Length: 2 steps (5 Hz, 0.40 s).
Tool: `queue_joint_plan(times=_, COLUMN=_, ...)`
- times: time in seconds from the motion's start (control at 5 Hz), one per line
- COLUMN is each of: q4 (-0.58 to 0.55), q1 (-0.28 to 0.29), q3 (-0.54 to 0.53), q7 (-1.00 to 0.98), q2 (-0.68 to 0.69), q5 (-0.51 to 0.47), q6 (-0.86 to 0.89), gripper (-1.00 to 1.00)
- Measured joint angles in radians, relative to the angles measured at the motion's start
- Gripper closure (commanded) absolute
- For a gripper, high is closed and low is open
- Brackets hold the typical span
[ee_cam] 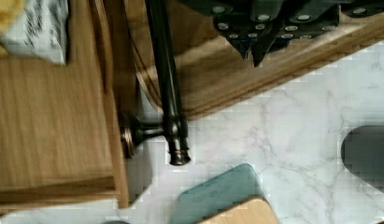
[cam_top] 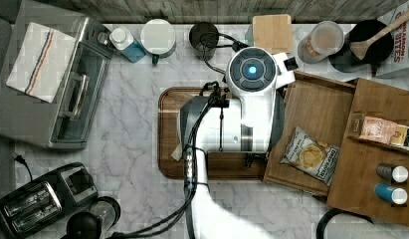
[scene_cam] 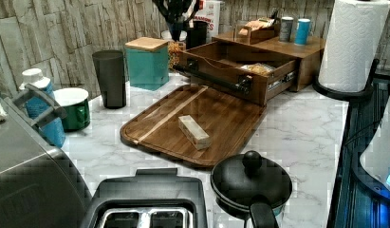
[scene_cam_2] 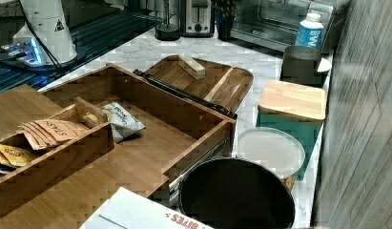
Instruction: Close the drawer.
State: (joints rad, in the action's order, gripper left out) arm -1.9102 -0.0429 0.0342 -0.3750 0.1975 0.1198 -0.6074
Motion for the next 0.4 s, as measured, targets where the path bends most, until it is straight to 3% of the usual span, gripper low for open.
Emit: queue_joint_plan(times=0.4, q4=0.010, q1=0.019, q3=0.020, q7=-0.005, q2=0.167, q5=0.144, q6=-0.059, gripper=1.00)
